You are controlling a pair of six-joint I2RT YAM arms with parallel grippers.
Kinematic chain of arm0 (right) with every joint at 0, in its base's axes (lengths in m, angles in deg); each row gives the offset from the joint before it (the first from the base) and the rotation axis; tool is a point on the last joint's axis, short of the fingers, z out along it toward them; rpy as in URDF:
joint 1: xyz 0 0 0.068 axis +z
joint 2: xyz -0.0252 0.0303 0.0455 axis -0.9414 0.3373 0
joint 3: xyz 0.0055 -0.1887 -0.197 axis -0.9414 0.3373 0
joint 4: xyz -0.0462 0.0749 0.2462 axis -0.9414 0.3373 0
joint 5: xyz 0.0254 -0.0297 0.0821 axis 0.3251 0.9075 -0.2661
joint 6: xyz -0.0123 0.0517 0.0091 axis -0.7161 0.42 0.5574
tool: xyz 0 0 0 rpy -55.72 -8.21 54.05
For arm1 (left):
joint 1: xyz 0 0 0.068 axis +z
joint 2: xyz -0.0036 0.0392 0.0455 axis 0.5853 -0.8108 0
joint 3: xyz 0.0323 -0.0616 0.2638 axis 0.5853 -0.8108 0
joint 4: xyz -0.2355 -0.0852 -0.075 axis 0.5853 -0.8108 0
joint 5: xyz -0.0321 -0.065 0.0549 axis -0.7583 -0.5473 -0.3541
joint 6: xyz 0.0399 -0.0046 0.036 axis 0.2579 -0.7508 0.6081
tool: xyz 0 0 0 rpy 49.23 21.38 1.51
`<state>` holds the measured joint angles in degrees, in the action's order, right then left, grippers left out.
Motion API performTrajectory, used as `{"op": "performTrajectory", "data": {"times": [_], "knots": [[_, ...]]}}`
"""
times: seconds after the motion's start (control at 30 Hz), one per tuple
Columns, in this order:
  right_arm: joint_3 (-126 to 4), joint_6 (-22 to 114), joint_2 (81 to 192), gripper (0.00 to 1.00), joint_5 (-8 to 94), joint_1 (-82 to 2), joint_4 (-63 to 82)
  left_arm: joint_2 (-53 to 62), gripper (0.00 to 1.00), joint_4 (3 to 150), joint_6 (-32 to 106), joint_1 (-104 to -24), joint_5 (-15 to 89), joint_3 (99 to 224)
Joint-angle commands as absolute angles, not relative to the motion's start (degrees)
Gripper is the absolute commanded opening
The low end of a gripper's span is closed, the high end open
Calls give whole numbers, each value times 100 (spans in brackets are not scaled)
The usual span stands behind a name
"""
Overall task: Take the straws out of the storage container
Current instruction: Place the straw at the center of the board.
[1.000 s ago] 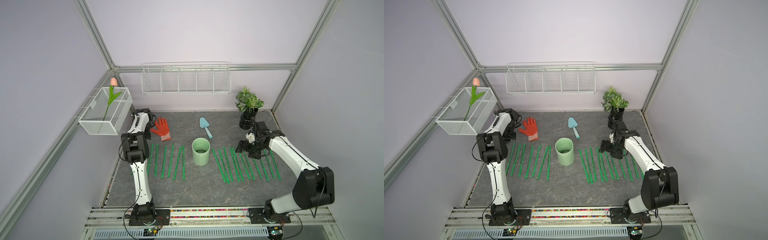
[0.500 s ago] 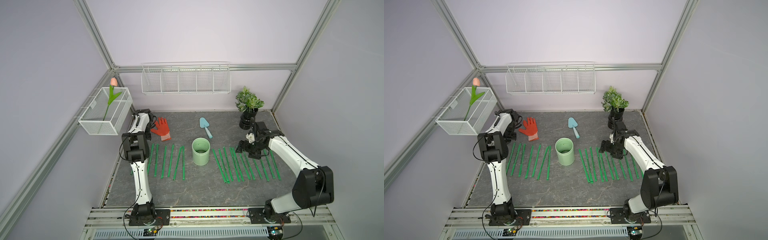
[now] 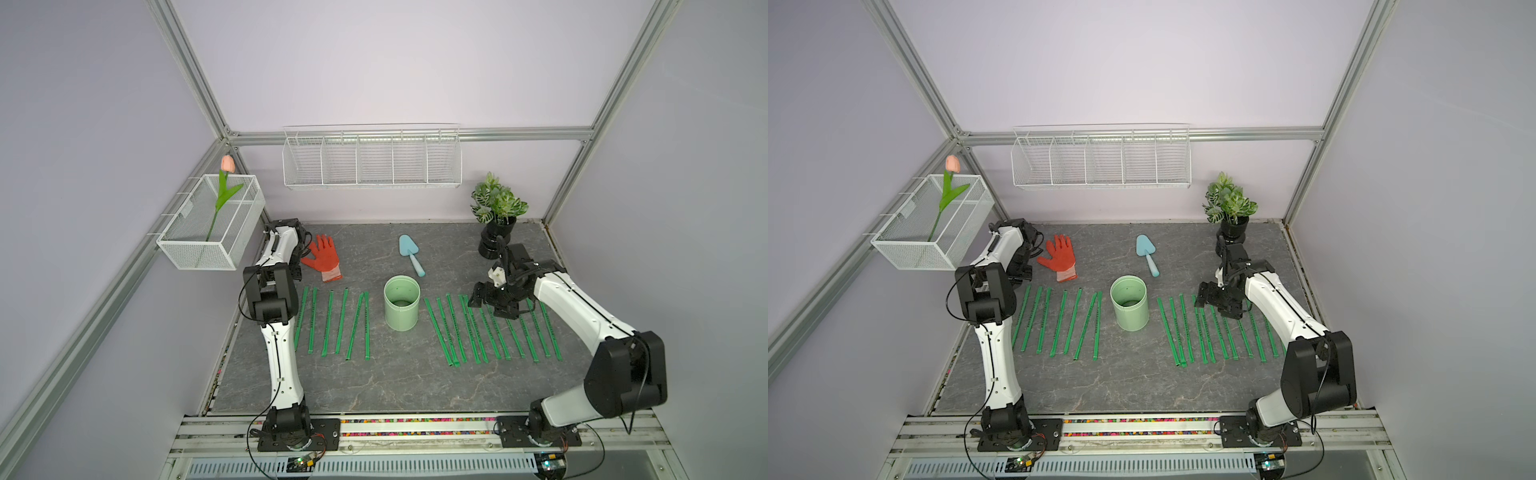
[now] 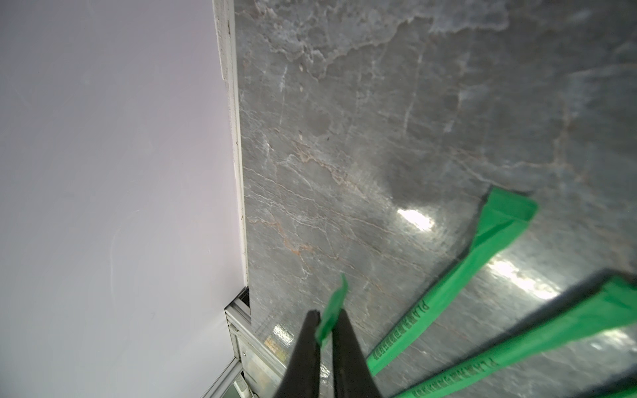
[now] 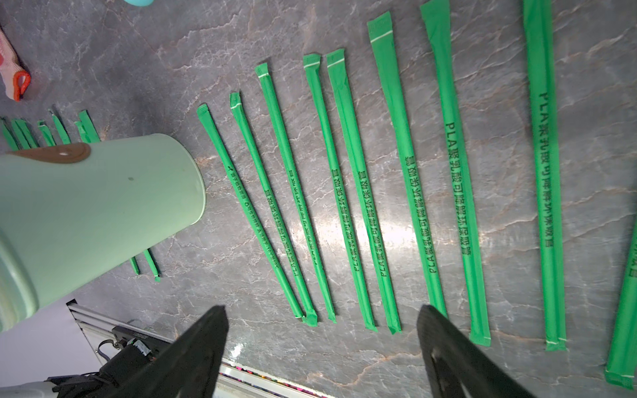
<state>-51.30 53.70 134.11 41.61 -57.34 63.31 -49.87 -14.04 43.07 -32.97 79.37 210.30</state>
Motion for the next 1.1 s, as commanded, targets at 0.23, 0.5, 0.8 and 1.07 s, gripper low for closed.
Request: {"op": "performTrajectory", "data": {"times": [0.23, 0.5, 0.8, 1.07], "knots": [[-5264, 5453, 13547, 89, 4219, -5684, 6355, -5190, 17, -1335, 4359, -3248, 7893, 21163], [-5279, 5456, 13573, 89, 4215, -5657, 6330, -5145, 19, -1336, 4348, -3248, 7897, 21165], [-5252, 5488, 13344, 89, 4345, -5641, 6212, -4195, 52, -841, 4371, -3356, 7587, 20667], [-5180, 5373, 12564, 89, 4835, -5632, 6046, -3341, 99, -681, 4300, -3896, 7634, 20210]]}}
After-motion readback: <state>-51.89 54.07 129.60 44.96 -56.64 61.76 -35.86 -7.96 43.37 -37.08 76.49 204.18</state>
